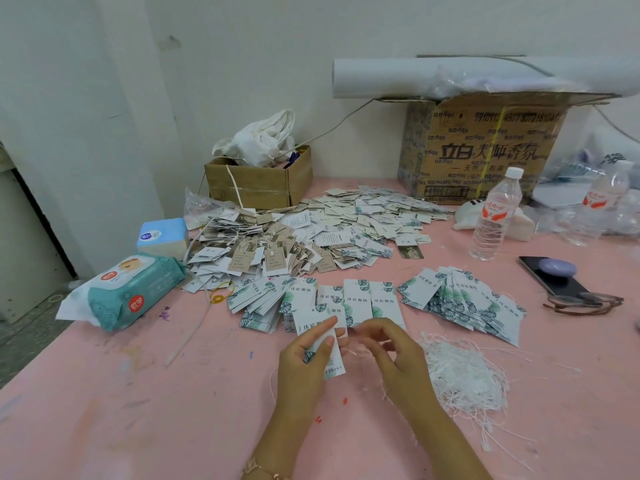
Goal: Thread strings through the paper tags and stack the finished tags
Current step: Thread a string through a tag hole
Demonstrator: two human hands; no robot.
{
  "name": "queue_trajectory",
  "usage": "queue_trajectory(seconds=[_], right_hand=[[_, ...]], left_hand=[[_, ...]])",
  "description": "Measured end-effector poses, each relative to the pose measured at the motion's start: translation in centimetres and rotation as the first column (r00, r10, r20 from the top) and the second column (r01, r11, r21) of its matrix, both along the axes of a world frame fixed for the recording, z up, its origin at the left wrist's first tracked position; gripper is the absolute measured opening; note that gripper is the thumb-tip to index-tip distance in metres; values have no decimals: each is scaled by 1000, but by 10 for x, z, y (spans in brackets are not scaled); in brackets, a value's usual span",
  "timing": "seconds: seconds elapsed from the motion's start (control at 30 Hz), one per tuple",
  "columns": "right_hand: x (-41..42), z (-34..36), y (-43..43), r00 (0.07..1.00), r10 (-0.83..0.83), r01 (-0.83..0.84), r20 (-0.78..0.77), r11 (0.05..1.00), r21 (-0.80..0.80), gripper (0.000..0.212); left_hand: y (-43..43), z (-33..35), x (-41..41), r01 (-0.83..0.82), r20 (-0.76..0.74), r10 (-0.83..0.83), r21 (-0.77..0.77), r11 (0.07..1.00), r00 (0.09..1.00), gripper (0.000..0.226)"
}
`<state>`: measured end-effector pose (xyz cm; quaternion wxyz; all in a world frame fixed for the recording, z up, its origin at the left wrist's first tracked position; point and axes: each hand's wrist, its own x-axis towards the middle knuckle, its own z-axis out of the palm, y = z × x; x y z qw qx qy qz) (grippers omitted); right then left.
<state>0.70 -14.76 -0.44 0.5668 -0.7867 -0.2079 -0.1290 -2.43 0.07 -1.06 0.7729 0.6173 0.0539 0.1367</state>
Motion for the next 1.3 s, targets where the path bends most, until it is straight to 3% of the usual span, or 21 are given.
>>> queue_trajectory(seconds=[0.07,0.17,0.5,0.77,0.93,1.0,1.07,1.2,1.3], right_hand=[[1,0,-2,999,33,-31,17,997,-74,42],[0,0,-1,996,84,-86,-19,989,-117,45],[-2,3,0,998,66,-66,1,997,34,16],[-4,3,3,993,97,-98,-64,995,-12,33],[-4,5,4,995,58,-52,-77,996,79,21],[-3,6,4,994,39,-23,-99,987,157,17],[-2,6,3,996,-6,25,-91,977,212,7],[-1,4,-1,988,-126,124,92,992,28,25],[-1,0,-2,990,-97,100,101,995,-26,23]], left_hand=[[1,1,0,5,-4,-5,-57,998,1000,29],[1,2,-1,1,-2,-1,-26,1000,1000,31],[-3,3,-4,81,-36,-81,-8,997,996,31],[-4,6,-5,73,-21,-73,-16,997,997,31],[-5,5,-5,91,-52,-89,31,995,995,34],[-7,5,-7,140,-64,-134,83,987,989,43],[-8,7,-9,206,-51,-202,93,974,978,66],[-10,4,-9,233,-25,-232,108,966,972,95],[-10,2,-7,258,-59,-253,123,958,966,78]])
